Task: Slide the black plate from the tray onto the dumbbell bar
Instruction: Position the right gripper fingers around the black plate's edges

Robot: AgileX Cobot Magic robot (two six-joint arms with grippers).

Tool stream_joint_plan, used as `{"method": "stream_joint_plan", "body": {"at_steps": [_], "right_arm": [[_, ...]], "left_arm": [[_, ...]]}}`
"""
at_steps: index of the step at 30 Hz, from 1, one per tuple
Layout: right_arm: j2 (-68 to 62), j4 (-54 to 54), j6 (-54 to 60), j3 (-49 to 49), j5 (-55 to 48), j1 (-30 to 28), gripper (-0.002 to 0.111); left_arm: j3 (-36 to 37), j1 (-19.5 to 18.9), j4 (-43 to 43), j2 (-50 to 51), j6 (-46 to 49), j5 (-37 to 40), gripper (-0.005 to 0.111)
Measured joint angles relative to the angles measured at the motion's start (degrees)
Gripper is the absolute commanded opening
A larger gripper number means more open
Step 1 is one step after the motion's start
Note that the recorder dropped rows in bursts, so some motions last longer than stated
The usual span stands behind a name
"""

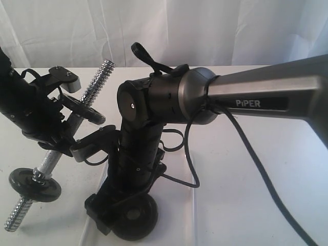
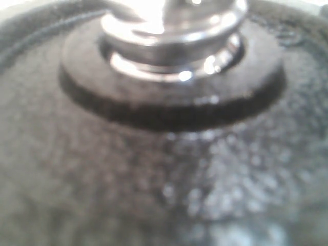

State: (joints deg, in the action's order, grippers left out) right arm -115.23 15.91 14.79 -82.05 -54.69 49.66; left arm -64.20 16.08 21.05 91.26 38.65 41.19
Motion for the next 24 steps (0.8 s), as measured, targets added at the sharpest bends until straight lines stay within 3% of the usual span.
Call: {"method": "stream_joint_plan", "body": {"at_steps": [24], "right_arm": [[-2.4,-2.0,2.5,0.0,1.8,0.0,0.105]], "left_arm": [[0.0,0.0,0.0,0.0,0.0,0.0,0.000]]}}
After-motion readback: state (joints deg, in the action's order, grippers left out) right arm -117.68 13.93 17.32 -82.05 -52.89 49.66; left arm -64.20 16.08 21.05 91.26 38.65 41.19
